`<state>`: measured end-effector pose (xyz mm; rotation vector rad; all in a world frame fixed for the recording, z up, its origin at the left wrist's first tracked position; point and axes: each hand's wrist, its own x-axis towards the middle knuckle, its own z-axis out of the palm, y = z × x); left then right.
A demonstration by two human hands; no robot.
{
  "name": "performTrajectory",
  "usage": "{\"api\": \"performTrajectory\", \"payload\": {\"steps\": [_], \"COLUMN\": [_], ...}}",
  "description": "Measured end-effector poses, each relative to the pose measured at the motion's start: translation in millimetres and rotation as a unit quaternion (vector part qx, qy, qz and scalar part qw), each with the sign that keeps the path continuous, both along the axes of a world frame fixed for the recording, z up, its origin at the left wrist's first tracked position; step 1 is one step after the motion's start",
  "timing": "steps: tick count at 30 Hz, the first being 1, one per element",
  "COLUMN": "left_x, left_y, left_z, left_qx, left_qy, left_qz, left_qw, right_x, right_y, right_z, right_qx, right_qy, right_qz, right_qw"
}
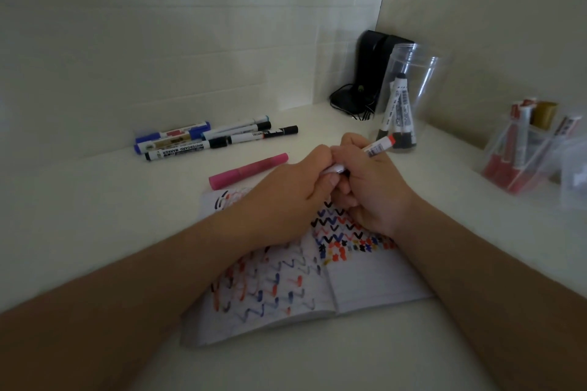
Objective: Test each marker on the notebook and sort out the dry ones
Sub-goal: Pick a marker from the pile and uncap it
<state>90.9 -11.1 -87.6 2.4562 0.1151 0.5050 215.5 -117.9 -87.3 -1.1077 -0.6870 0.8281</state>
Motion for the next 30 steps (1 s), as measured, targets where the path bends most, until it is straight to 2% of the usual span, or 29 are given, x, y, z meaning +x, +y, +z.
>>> {"api": "performTrajectory", "payload": {"steps": [2, 5, 10, 13, 15, 17, 20, 23, 26, 30], "left_x": [0, -2, -7, -15, -18, -18, -15, -11, -9, -8], "left_y": [2, 3, 8, 15, 14, 9, 1, -2, -4, -8], "left_z": [1, 3, 8, 10, 12, 14, 13, 9, 8, 8], "left_qx": [-0.016, -0.022, -0.032, -0.012, 0.005, 0.028, 0.047, 0.049, 0.047, 0.061], "left_qy": [0.001, 0.021, 0.135, 0.183, 0.189, 0.183, 0.175, 0.171, 0.175, 0.175], "left_qz": [-0.003, -0.010, 0.013, -0.001, -0.023, -0.030, -0.016, -0.001, 0.010, 0.019], "left_qw": [1.000, 0.999, 0.990, 0.983, 0.982, 0.982, 0.983, 0.984, 0.983, 0.983], "right_x": [2, 3, 12, 24, 24, 17, 7, -4, -7, -7], "right_y": [0, -2, -16, -28, -33, -41, -61, -75, -82, -86], "right_z": [-1, 1, 15, 36, 47, 49, 33, 12, 0, 2], "right_qx": [0.003, 0.001, -0.042, -0.001, -0.019, -0.075, -0.092, -0.096, -0.087, -0.150], "right_qy": [0.008, -0.038, -0.106, -0.055, -0.039, -0.082, -0.128, -0.186, -0.206, -0.322], "right_qz": [-0.002, -0.008, -0.030, -0.089, -0.074, -0.006, 0.064, 0.036, -0.011, -0.052], "right_qw": [1.000, 0.999, 0.993, 0.995, 0.996, 0.994, 0.985, 0.977, 0.975, 0.933]}}
